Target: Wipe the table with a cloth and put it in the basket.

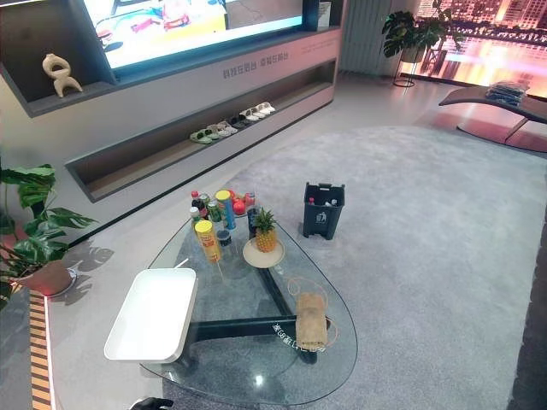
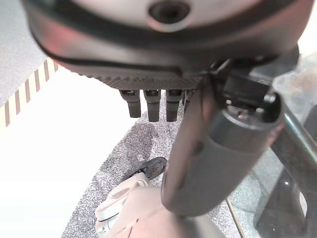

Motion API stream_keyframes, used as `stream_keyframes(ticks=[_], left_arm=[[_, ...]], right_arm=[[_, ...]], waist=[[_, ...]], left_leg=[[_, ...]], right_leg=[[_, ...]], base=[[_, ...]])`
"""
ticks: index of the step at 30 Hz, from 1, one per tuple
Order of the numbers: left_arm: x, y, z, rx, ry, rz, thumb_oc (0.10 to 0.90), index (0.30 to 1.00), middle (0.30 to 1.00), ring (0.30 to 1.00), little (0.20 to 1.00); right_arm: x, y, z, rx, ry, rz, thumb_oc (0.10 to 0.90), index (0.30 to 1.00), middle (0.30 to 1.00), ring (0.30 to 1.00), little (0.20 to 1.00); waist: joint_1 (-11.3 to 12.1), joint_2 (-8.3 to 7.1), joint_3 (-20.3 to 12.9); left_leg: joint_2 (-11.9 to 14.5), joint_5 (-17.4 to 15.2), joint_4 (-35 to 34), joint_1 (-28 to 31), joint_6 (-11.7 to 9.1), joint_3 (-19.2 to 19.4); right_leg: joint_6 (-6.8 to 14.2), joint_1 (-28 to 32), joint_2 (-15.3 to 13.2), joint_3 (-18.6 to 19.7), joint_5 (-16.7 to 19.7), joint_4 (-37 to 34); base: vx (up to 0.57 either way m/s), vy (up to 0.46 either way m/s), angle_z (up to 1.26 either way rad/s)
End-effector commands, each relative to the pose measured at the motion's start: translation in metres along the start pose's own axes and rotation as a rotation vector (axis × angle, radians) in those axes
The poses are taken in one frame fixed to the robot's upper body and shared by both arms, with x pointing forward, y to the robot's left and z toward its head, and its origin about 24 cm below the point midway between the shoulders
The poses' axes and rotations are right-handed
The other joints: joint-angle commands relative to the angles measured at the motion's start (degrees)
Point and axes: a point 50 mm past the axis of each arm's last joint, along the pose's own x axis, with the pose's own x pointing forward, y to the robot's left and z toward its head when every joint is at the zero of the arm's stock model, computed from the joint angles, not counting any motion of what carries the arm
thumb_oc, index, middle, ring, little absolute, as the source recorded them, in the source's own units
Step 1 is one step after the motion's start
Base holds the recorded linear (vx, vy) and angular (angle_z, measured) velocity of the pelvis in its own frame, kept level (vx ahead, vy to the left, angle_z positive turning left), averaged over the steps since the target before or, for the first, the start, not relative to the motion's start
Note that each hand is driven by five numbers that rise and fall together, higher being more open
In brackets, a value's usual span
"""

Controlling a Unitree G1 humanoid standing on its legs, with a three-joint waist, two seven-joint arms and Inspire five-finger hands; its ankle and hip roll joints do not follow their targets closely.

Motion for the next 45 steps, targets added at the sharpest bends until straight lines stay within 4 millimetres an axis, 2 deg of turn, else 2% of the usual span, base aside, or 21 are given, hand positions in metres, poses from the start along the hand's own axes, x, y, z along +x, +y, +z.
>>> stream_keyframes(ticks=[1, 3, 6, 10, 12, 15, 17, 18, 20, 25, 27, 29, 31, 35, 42, 45], left_arm=[[0.0, 0.033, 0.042, -0.084, -0.11, 0.137, 0.8, 0.9, 0.9, 0.9, 0.9], [-0.002, 0.046, 0.063, -0.13, -0.154, 0.184, 0.8, 0.9, 0.9, 0.9, 0.9], [-0.006, 0.062, 0.078, -0.163, -0.188, 0.235, 0.8, 0.9, 0.9, 0.9, 0.9], [-0.009, 0.076, 0.084, -0.183, -0.202, 0.271, 0.8, 0.9, 0.9, 0.9, 0.9], [-0.012, 0.09, 0.09, -0.213, -0.216, 0.301, 0.8, 0.9, 0.9, 0.9, 0.9], [-0.018, 0.106, 0.102, -0.259, -0.256, 0.339, 0.8, 0.9, 0.9, 0.9, 0.9], [-0.025, 0.119, 0.119, -0.335, -0.325, 0.364, 0.8, 0.9, 0.9, 0.9, 0.9], [-0.025, 0.119, 0.119, -0.335, -0.325, 0.365, 0.8, 0.9, 0.9, 0.9, 0.9], [-0.035, 0.131, 0.143, -0.432, -0.409, 0.362, 0.8, 0.9, 0.9, 0.9, 0.9], [-0.047, 0.145, 0.166, -0.564, -0.491, 0.367, 0.8, 0.9, 0.9, 0.9, 0.9], [-0.05, 0.15, 0.168, -0.59, -0.492, 0.39, 0.8, 0.9, 0.9, 0.9, 0.9], [-0.051, 0.152, 0.168, -0.597, -0.489, 0.397, 0.8, 0.9, 0.9, 0.9, 0.9], [-0.051, 0.152, 0.167, -0.63, -0.484, 0.405, 0.8, 0.9, 0.9, 0.9, 0.9], [-0.048, 0.149, 0.161, -0.646, -0.468, 0.423, 0.8, 0.9, 0.9, 0.9, 0.9], [-0.041, 0.142, 0.145, -0.66, -0.446, 0.433, 0.8, 0.9, 0.9, 0.9, 0.9], [-0.04, 0.142, 0.139, -0.659, -0.437, 0.436, 0.8, 0.9, 0.9, 0.9, 0.9]], right_arm=[[-0.003, -0.034, 0.02, 0.043, -0.032, -0.085, 0.8, 0.9, 0.9, 0.9, 0.9], [-0.005, -0.044, 0.027, 0.045, -0.04, -0.117, 0.8, 0.9, 0.9, 0.9, 0.9], [-0.006, -0.056, 0.03, 0.051, -0.041, -0.152, 0.8, 0.9, 0.9, 0.9, 0.9], [-0.009, -0.067, 0.034, 0.055, -0.052, -0.18, 0.8, 0.9, 0.9, 0.9, 0.9], [-0.013, -0.08, 0.044, 0.065, -0.08, -0.214, 0.8, 0.9, 0.9, 0.9, 0.9], [-0.02, -0.099, 0.066, 0.065, -0.141, -0.275, 0.8, 0.9, 0.9, 0.9, 0.9], [-0.03, -0.117, 0.088, 0.06, -0.209, -0.348, 0.8, 0.9, 0.9, 0.9, 0.9], [-0.03, -0.117, 0.088, 0.06, -0.209, -0.348, 0.8, 0.9, 0.9, 0.9, 0.9], [-0.045, -0.139, 0.112, 0.069, -0.283, -0.444, 0.8, 0.9, 0.9, 0.9, 0.9], [-0.069, -0.168, 0.139, 0.109, -0.382, -0.63, 0.8, 0.9, 0.9, 0.9, 0.9], [-0.077, -0.176, 0.145, 0.146, -0.415, -0.704, 0.8, 0.9, 0.9, 0.9, 0.9], [-0.079, -0.179, 0.145, 0.177, -0.424, -0.735, 0.8, 0.9, 0.9, 0.9, 0.9], [-0.089, -0.189, 0.148, 0.308, -0.477, -0.838, 0.8, 0.9, 0.9, 0.9, 0.9], [-0.102, -0.199, 0.154, 0.491, -0.572, -0.93, 0.8, 0.9, 0.9, 0.9, 0.9], [-0.132, -0.221, 0.16, 0.754, -0.724, -1.071, 0.8, 0.9, 0.9, 0.9, 0.9], [-0.136, -0.227, 0.157, 0.811, -0.73, -1.096, 0.8, 0.9, 0.9, 0.9, 0.9]], waist=[[1.0, -1.34, 7.3], [0.7, -0.95, 9.8], [0.4, -0.24, 12.6], [0.3, 0.12, 14.6], [0.5, 0.24, 16.4], [0.7, 0.25, 18.4], [1.0, 0.15, 20.4], [1.0, 0.14, 20.4], [1.3, -0.09, 23.1], [1.3, -0.41, 26.2], [1.3, -0.72, 26.9], [1.3, -0.82, 26.9], [1.1, -0.83, 26.9], [1.0, -0.92, 26.9], [0.9, -0.8, 26.9], [1.0, -0.69, 26.9]], left_leg=[[-2.9, -5.1, 0.2, 0.2, 0.9, 2.4], [-3.1, -4.2, 0.2, -3.0, 1.3, 2.1], [-4.1, -3.2, 0.2, -6.4, 1.8, 0.9], [-4.7, -2.4, 0.2, -8.9, 1.9, 0.0], [-5.1, -1.7, 0.2, -11.1, 1.8, -0.7], [-5.3, -1.1, 0.2, -13.2, 1.7, -0.9], [-5.5, 0.0, 0.2, -15.5, 1.5, -0.9], [-5.5, 0.0, 0.2, -15.5, 1.5, -0.9], [-6.0, 0.7, 3.4, -19.9, 1.5, -1.2], [-6.5, -0.7, 12.0, -27.8, 1.7, -0.5], [-6.7, -1.5, 16.5, -31.8, 1.8, -0.5], [-6.8, -2.0, 18.2, -33.3, 1.9, -0.6], [-6.9, -3.8, 24.0, -37.8, 2.4, -0.5], [-6.2, -6.3, 30.7, -43.0, 3.2, -0.8], [-5.9, -8.3, 34.9, -47.1, 3.8, -1.4], [-5.9, -8.5, 35.3, -47.5, 3.8, -1.5]], right_leg=[[0.8, -6.5, -1.1, -1.1, 4.0, 0.2], [0.5, -9.9, -1.0, -1.1, 4.8, 0.2], [0.0, -13.4, -0.7, -0.6, 5.6, 0.2], [-0.2, -16.0, -0.5, -0.3, 6.1, 0.3], [-0.3, -18.3, -0.5, -0.1, 6.3, 0.9], [-0.5, -21.0, -0.5, -0.1, 6.0, 2.4], [-0.7, -24.5, -0.3, 0.0, 5.6, 5.0], [-0.7, -24.6, -0.3, 0.0, 5.6, 5.1], [-1.1, -29.3, -0.3, -0.1, 4.9, 9.4], [-1.5, -36.9, -0.2, -0.5, 3.0, 17.3], [-1.8, -40.5, 0.0, -0.5, 2.1, 21.2], [-2.0, -41.8, 0.1, -0.5, 1.6, 22.7], [-2.5, -46.1, 0.6, 0.0, -0.1, 27.8], [-3.2, -51.4, 1.3, 1.0, -2.1, 34.0], [-3.7, -55.5, 2.7, 1.9, -3.5, 38.3], [-3.9, -56.0, 2.8, 1.7, -3.7, 38.9]], base=[[-0.22, 0.073, -0.03], [-0.25, 0.02, -0.01], [-0.18, 0.025, 0.03], [-0.08, 0.005, 0.07], [-0.08, -0.015, 0.04], [-0.09, -0.012, -0.01], [-0.11, -0.006, -0.02], [-0.13, -0.011, -0.03], [-0.16, -0.037, -0.04], [-0.1, -0.04, 0.03], [-0.06, -0.058, 0.14], [0.0, -0.043, 0.2], [0.02, -0.028, 0.14], [0.04, -0.021, -0.08], [0.05, -0.024, -0.07], [0.04, -0.008, 0.0]])
